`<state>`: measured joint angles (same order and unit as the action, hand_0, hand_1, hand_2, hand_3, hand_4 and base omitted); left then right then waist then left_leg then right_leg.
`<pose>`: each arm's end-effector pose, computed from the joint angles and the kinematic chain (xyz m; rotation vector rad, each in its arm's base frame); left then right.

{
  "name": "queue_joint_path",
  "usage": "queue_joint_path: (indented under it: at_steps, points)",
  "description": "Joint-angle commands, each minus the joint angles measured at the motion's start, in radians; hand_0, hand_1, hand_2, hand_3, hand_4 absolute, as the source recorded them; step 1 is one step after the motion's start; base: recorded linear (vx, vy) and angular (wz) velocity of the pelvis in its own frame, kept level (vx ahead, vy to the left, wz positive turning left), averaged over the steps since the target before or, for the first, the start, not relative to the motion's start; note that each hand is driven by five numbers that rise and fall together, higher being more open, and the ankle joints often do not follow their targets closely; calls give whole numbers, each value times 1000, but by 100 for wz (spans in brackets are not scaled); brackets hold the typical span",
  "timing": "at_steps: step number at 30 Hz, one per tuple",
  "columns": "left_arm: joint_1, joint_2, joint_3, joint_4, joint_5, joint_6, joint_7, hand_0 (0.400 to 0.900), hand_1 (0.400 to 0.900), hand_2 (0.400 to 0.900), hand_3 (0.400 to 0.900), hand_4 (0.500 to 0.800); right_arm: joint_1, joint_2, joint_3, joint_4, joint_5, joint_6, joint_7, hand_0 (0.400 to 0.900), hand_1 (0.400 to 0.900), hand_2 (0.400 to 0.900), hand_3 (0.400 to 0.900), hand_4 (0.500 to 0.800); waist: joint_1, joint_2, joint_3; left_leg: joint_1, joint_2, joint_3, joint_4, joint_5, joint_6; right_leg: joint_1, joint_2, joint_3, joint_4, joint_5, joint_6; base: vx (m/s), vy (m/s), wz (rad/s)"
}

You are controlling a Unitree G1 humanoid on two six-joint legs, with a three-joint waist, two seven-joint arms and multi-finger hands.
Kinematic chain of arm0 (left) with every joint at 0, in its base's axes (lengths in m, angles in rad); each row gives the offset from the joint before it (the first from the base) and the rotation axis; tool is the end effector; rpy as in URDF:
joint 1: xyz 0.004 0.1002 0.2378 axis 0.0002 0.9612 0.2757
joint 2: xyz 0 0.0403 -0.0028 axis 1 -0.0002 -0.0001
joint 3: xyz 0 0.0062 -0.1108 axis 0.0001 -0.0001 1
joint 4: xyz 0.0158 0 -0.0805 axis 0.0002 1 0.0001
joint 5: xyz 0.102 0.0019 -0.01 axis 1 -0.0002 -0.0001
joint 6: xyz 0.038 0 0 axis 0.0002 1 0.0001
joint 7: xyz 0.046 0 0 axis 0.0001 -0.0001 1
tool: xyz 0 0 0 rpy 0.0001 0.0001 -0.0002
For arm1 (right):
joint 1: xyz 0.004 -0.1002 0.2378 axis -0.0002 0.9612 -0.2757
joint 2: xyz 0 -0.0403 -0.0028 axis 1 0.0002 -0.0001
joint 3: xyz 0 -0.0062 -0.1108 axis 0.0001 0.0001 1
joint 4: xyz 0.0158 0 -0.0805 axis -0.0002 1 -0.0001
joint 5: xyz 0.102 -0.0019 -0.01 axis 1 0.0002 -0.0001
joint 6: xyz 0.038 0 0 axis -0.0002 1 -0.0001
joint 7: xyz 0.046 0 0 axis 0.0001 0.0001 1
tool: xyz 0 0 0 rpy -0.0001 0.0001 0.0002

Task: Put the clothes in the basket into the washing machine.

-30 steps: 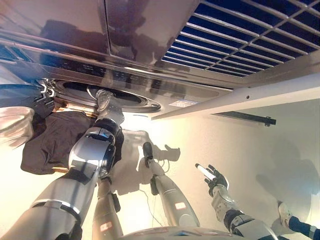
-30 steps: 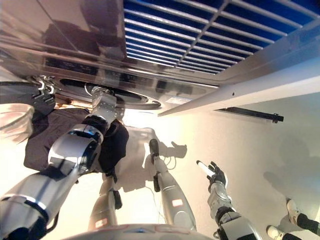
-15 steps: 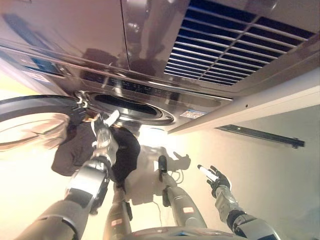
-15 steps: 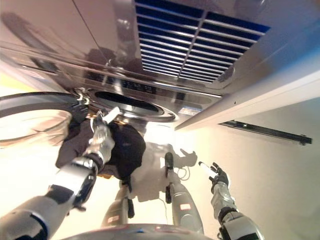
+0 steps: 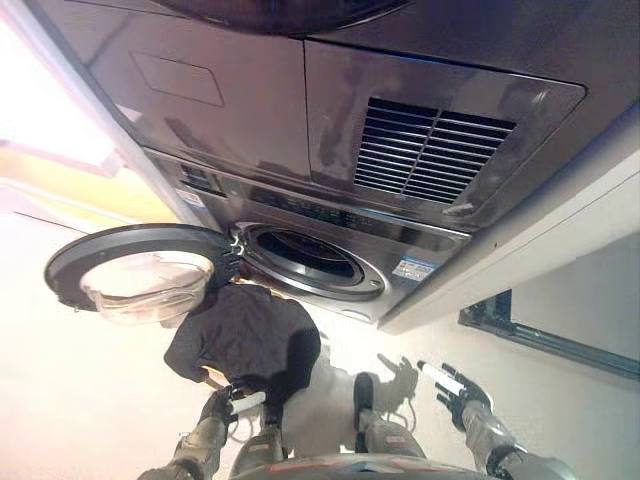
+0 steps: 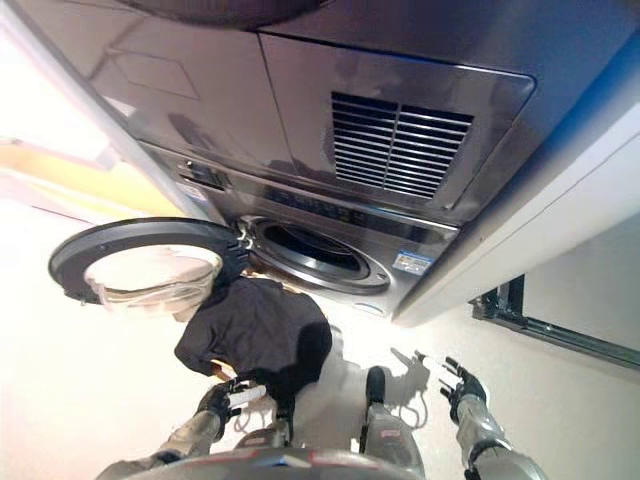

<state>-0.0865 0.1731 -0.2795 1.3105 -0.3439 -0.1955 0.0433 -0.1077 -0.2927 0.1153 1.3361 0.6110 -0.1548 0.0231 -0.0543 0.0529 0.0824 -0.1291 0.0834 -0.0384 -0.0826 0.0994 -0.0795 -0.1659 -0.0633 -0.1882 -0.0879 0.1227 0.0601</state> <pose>0.0976 0.1965 -0.1247 0.0783 1.0368 0.1153 0.1004 -0.2514 -0.1122 0.1699 0.9911 -0.4407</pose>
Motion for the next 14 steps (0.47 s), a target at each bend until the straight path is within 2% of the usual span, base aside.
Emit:
queue_joint_path:
  at_steps: [1,6,7,14]
  points:
    - [-16,8,25,46,102,-5,-27,900,900,900,900,800,52,8,29,16,-81,0,30,900,900,900,900,800,-3,-62,-66,10,-67,9,10,-7,14,58,21,2,35,-42,35,32,42,20]
    - [16,5,28,56,125,9,-56,900,900,900,900,800,92,18,68,40,-203,18,38,900,900,900,900,800,4,-60,-102,46,-73,-1,0,-17,20,102,15,-13,33,-53,39,40,42,15]
    - [21,4,18,53,146,14,-63,900,900,900,900,800,100,22,109,50,-276,31,44,900,900,900,900,800,10,-61,-115,65,-78,-5,-1,-25,25,121,10,-15,33,-55,41,36,35,5]
    - [33,10,21,49,191,19,-59,900,900,900,900,800,99,39,155,33,-331,38,54,900,900,900,900,800,24,-70,-142,108,-90,-4,-5,-48,39,164,-3,-9,36,-64,48,33,49,2]
